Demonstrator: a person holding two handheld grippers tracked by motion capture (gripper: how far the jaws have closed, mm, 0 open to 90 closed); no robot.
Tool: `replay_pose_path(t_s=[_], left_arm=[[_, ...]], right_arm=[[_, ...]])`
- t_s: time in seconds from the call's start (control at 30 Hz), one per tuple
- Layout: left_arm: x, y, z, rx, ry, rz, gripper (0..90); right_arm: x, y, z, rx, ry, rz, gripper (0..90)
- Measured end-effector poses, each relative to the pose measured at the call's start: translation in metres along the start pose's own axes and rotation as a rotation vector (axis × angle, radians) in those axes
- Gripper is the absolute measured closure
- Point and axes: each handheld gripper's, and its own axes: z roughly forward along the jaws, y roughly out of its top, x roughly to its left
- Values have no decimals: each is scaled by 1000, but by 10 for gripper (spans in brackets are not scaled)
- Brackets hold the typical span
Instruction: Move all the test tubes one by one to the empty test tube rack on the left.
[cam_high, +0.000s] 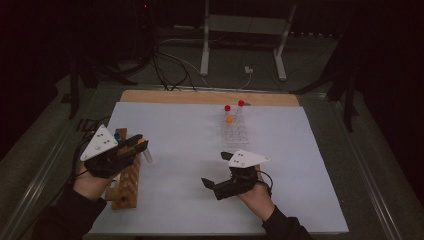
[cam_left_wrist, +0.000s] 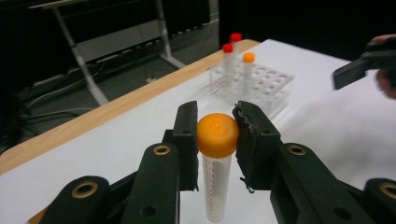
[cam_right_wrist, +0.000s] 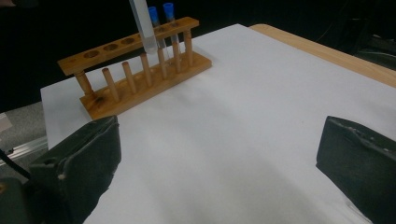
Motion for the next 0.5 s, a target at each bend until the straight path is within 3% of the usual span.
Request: replay_pose_path(t_s=[0.5], left_arm=[[32,-15,-25,4,125,-50,720]], right_arm=[[0,0,0,2,5,2,0]])
